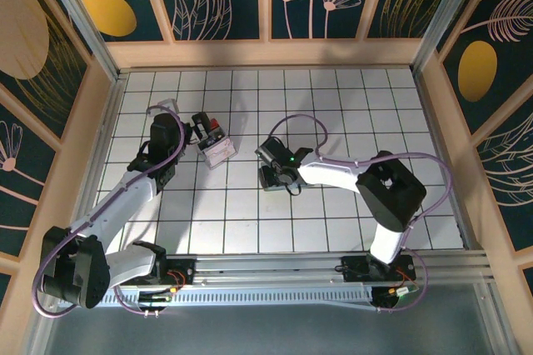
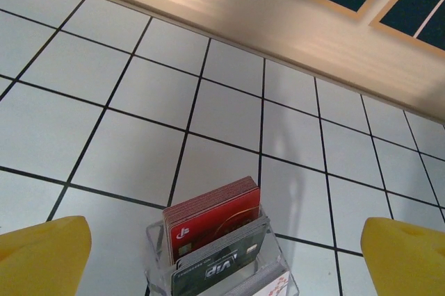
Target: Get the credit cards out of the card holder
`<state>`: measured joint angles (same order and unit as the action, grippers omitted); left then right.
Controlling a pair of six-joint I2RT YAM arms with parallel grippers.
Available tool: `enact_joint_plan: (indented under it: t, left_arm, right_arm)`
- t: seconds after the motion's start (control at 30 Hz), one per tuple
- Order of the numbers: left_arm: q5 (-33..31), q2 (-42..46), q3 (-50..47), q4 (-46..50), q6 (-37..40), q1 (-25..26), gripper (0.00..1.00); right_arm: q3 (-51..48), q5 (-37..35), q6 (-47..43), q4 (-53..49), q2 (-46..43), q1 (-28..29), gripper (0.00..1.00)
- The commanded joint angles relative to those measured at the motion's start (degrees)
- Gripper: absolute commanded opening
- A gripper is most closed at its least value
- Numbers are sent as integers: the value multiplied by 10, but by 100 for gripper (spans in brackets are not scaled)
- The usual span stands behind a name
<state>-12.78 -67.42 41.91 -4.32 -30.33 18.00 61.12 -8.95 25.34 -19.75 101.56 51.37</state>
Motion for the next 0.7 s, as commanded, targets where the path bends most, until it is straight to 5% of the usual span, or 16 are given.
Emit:
enact_joint_plan:
  t: [0.0, 0.23, 0.67]
  left_arm:
    - [-12, 6, -8, -26, -11, -4, 99]
    - [-13, 3, -6, -17, -8, -3, 99]
    - [-5, 22, -7, -10, 8, -3, 99]
  right_arm:
    - [17, -20, -8, -14, 12, 5, 60]
    - [21, -26, -6, -15, 27, 4, 57]
    - [9, -21, 5, -19, 23, 4, 31]
